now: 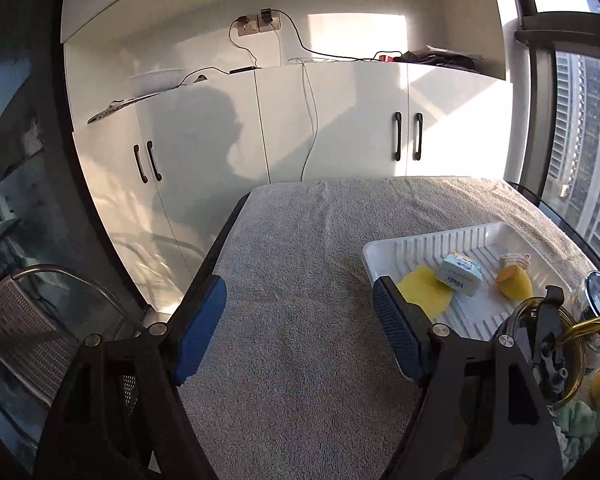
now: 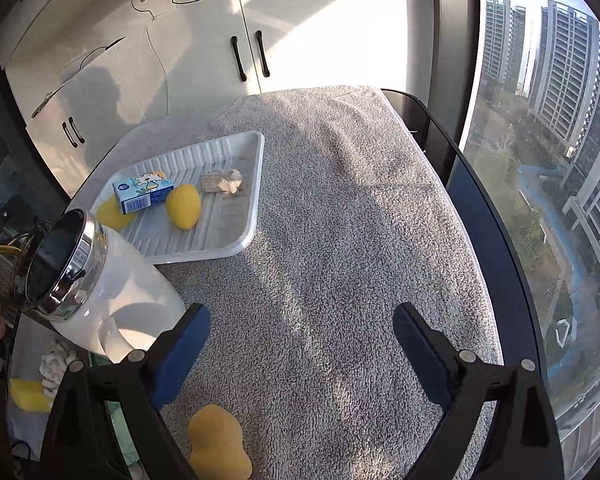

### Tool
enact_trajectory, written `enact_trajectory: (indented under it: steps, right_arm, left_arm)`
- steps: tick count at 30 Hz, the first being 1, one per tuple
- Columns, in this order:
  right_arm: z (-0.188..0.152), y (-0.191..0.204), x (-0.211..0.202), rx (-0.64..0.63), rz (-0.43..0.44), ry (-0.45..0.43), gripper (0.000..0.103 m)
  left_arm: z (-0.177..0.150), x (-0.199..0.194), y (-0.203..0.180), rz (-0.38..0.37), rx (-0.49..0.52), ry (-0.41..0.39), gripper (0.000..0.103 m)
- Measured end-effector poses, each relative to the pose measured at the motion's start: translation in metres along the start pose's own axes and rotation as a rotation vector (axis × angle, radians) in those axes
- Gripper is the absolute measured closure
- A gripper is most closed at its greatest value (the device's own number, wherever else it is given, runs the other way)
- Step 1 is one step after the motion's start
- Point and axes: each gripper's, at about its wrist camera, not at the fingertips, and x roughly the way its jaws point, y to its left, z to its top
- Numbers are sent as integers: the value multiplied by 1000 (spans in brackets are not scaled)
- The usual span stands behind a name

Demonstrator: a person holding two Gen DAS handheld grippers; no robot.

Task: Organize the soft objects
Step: 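Move both tools back toward the remaining sponges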

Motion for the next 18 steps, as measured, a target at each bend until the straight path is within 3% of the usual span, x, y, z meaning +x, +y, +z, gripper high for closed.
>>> enact_trajectory:
  steps: [3,6,13,15,18]
  right_arm:
    - [-33,9,-10,-47,-62,9,8]
    - [-59,18,-19,-89,-91,10,8]
    - [-80,24,-43,-89,-56,-29,8]
    - [-80,27,-46,-100,-60,-34,8]
    - [-84,35,-49,-117,-54,-40,8]
  left_arm:
    - [-24,-20,5,-55,-29,30,28]
    - [-48,-47,14,-154,-131,5,28]
    - [-87,-71,20,-302,-317,105,28]
    - [-91,-75,9,-297,-268,156,28]
    - [-99,-86,-22,-210,-85,205,28]
